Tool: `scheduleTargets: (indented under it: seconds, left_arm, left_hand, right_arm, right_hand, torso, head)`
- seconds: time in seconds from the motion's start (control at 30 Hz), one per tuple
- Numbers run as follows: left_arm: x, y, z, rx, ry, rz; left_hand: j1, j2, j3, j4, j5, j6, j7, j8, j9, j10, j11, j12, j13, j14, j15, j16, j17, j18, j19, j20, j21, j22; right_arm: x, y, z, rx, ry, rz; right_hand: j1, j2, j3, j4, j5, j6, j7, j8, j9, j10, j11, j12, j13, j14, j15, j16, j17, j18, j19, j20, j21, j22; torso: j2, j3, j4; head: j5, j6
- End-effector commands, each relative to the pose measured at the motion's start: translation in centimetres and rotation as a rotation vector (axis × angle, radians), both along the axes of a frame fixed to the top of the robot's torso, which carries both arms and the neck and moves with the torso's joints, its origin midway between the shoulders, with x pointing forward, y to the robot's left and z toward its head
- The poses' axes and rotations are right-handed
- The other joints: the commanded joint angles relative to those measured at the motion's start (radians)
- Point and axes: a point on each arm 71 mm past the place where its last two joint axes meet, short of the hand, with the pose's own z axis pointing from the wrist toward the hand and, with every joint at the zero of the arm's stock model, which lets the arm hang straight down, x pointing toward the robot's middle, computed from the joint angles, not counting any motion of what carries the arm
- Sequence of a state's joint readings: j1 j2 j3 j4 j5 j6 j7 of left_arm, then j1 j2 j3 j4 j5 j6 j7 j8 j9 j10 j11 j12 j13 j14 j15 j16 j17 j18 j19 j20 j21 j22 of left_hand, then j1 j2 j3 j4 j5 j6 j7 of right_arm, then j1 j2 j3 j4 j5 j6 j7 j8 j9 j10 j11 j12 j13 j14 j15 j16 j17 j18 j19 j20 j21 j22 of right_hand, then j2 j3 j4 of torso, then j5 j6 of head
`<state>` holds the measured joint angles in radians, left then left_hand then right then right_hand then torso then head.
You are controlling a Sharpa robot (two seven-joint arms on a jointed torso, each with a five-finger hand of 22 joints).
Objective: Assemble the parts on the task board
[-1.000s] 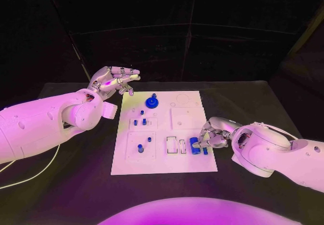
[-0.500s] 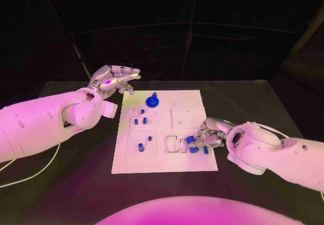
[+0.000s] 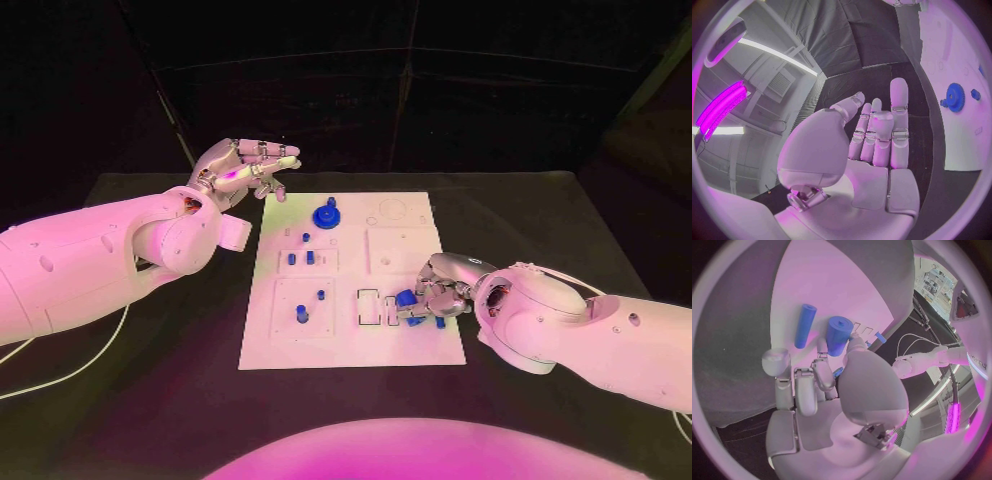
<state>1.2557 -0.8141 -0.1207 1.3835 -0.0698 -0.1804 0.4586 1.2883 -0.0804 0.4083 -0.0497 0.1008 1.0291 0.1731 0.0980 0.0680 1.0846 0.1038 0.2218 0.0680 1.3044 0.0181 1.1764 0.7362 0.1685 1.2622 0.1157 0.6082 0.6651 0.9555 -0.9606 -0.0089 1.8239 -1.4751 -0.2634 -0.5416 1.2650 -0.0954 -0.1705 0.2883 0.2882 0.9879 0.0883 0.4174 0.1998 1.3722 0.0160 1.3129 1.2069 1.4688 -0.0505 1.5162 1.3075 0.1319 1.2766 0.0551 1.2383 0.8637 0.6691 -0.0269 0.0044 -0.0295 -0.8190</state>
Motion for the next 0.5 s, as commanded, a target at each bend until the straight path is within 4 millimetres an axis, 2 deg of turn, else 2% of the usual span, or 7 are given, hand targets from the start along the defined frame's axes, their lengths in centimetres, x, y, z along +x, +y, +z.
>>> scheduleTargets:
  seconds: [0.03, 0.37, 0.5]
  left_arm:
    - [0.0, -0.1, 0.1, -0.01, 0.001, -0.009]
    - [0.0, -0.1, 0.1, -0.01, 0.001, -0.009]
    - [0.0, -0.1, 0.1, -0.009, 0.002, -0.01]
  left_hand:
    - [-0.003, 0.006, -0.007, -0.001, -0.004, -0.004, 0.003, 0.006, -0.001, -0.006, 0.002, 0.005, 0.002, -0.008, 0.0, -0.004, -0.001, 0.014, -0.004, 0.0, -0.002, -0.001]
    - [-0.003, 0.006, -0.007, -0.001, -0.004, -0.004, 0.003, 0.006, -0.001, -0.006, 0.002, 0.005, 0.002, -0.008, 0.0, -0.004, -0.001, 0.014, -0.004, 0.0, -0.002, -0.001]
    - [-0.003, 0.006, -0.007, -0.001, -0.004, -0.004, 0.003, 0.006, -0.001, -0.006, 0.002, 0.005, 0.002, -0.008, 0.0, -0.004, -0.001, 0.014, -0.004, 0.0, -0.002, -0.001]
  right_arm:
    - [-0.7, 0.1, -1.2, -0.052, 0.053, 0.025]
    - [-0.9, -0.1, -0.2, 0.023, -0.019, -0.02]
    - [-1.3, -0.1, 0.5, 0.097, -0.046, -0.046]
  right_hand:
    - [0.012, 0.004, -0.004, -0.003, 0.005, -0.012, 0.0, -0.001, 0.002, 0.003, -0.005, 0.001, 0.001, 0.077, -0.006, 0.004, 0.131, -0.009, 0.004, -0.002, 0.006, 0.002]
    - [0.038, 0.033, -0.011, -0.006, 0.106, -0.028, -0.003, 0.03, 0.042, 0.017, -0.009, 0.01, 0.026, 0.08, -0.009, 0.011, 0.148, -0.011, 0.011, -0.005, 0.013, 0.016]
    - [0.048, 0.04, -0.015, -0.007, 0.146, -0.029, -0.005, 0.037, 0.054, 0.026, -0.01, 0.02, 0.042, 0.082, -0.01, 0.016, 0.161, -0.012, 0.015, -0.006, 0.017, 0.023]
  torso:
    - [0.0, -0.0003, -0.0015]
    - [-0.001, 0.0016, 0.0]
    - [-0.001, -0.0002, 0.0003]
  head:
    - [-0.001, 0.002]
    - [0.0, 0.004]
    - [0.001, 0.005]
